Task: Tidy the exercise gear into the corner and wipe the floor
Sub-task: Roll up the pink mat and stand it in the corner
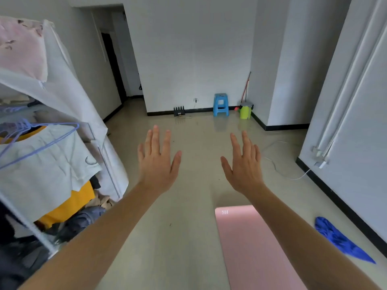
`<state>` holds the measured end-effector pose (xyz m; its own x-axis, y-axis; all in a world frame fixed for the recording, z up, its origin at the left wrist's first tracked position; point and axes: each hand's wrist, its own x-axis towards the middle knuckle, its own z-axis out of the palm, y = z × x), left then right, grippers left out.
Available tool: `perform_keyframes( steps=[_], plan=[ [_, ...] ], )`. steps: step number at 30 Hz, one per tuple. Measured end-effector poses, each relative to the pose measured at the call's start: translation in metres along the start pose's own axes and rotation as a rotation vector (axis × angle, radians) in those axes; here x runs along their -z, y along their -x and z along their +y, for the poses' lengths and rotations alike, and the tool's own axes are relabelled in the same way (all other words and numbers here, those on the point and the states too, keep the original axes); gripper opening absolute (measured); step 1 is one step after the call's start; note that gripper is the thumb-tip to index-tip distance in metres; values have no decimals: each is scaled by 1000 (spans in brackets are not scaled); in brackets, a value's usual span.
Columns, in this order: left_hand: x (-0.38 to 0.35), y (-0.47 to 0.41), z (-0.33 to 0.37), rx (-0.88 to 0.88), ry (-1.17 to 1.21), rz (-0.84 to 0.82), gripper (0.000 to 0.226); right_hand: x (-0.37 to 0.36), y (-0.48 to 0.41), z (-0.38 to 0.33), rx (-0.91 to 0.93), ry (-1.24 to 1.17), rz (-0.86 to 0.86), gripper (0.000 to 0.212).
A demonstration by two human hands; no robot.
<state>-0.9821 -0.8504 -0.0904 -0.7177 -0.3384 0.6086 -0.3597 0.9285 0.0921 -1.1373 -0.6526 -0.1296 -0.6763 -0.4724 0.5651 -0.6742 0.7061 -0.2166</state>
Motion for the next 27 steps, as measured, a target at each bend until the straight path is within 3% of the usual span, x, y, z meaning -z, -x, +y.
perform_keyframes(
  steps=[10,18,23,27],
  plan=[
    [-108,-228,-87,-37,-1,51,64,-135,-234,-5,-16,30,-39,75],
    [-271,-369,-157,-40,68,-44,65,-266,-360,27,-90,240,-57,79],
    [-375,-477,-158,-246,157,-120,66,-316,-432,83,-243,385,-70,80],
    [-451,-555,-107,-427,249,-205,67,-328,-452,137,-439,473,-54,80]
  ],
)
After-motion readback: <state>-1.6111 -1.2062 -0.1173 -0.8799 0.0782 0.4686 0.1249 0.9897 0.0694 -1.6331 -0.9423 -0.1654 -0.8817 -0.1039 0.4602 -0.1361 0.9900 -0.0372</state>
